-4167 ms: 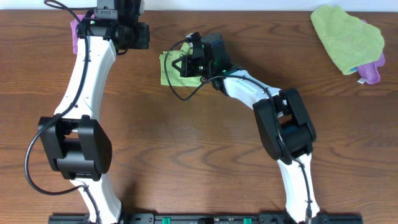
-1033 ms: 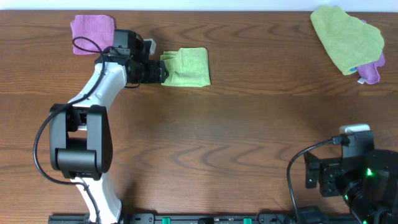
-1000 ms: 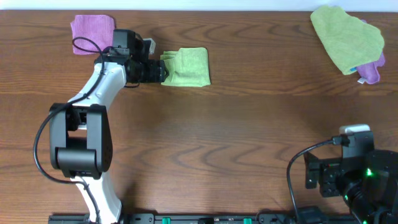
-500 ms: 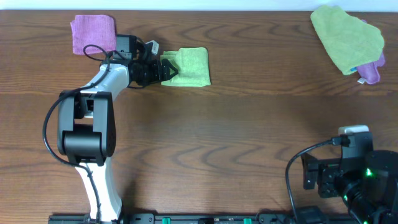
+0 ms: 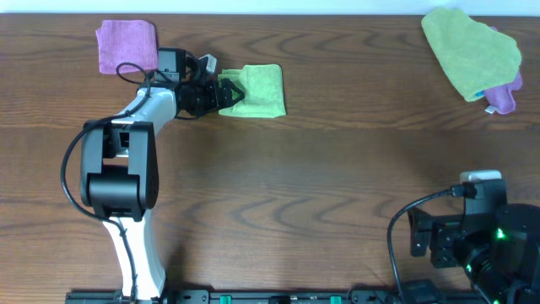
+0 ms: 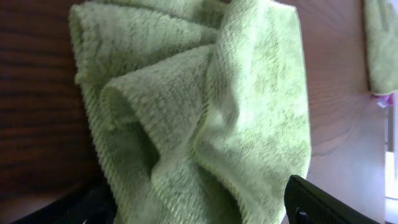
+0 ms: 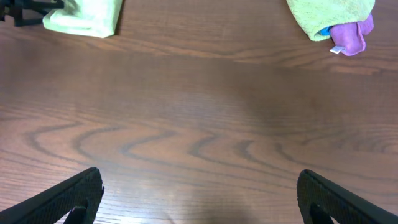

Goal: Fold the cloth
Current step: 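Carry the green bundle left and place it on the pink cloth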

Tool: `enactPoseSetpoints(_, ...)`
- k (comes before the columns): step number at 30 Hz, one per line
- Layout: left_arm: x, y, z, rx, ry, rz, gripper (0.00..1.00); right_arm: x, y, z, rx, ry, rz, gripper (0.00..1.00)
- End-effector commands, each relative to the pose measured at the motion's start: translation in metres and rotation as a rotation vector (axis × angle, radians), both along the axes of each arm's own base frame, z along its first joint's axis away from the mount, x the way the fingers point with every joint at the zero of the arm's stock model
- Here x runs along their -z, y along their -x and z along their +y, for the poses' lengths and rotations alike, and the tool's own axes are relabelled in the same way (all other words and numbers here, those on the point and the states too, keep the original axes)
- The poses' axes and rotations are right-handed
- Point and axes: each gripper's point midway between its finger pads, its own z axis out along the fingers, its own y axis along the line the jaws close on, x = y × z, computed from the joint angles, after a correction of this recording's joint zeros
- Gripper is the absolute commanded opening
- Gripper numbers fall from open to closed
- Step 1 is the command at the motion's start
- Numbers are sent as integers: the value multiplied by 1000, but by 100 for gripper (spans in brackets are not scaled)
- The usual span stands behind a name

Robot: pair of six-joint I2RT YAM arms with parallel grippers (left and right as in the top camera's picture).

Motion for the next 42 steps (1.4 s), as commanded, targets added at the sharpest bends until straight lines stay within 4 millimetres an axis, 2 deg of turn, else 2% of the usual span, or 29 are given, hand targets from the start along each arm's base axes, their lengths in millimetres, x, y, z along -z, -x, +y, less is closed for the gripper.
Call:
enactPoseSetpoints(1, 37, 11, -9, -5, 34, 110, 86, 2, 0, 0, 23, -23, 8, 99)
enactPoseSetpoints(2, 41, 12, -10, -6, 39, 119, 84, 2, 0, 0, 23, -23, 9, 99)
enactPoseSetpoints(4, 49, 15, -14, 1, 37, 133, 67, 3, 0, 0, 23, -23, 12, 99)
enactPoseSetpoints(7, 61, 19, -19, 12, 33, 153, 36, 3, 0, 0, 23, -22, 12, 99)
enactPoseSetpoints(10, 69, 23, -24, 23, 32, 166, 18, 3, 1, 0, 24, -22, 14, 99)
enactPoseSetpoints(11, 70, 23, -26, 28, 32, 163, 6, 4, 2, 0, 23, -21, 19, 99)
enactPoseSetpoints(17, 56, 7, -32, 40, 47, 102, 6, 7, 5, -1, 24, -18, 38, 99)
enactPoseSetpoints(21, 27, -15, -35, 63, 65, 43, 5, 9, 7, -1, 24, -15, 48, 99)
enactPoseSetpoints(25, -11, -37, -31, 126, -21, -38, 6, 9, 7, -1, 24, -15, 48, 99)
enactPoseSetpoints(31, -75, -71, 15, 173, -403, -199, 5, 9, 7, -3, 29, -10, 47, 99)
enactPoseSetpoints(36, -128, -98, 61, 132, -617, -336, 6, 9, 7, -3, 29, -10, 46, 99)
enactPoseSetpoints(39, -139, -105, 79, 122, -656, -374, 5, 9, 7, -3, 29, -10, 46, 99)
enactPoseSetpoints(42, -138, -109, 108, 107, -737, -381, 5, 9, 7, -3, 29, -10, 46, 99)
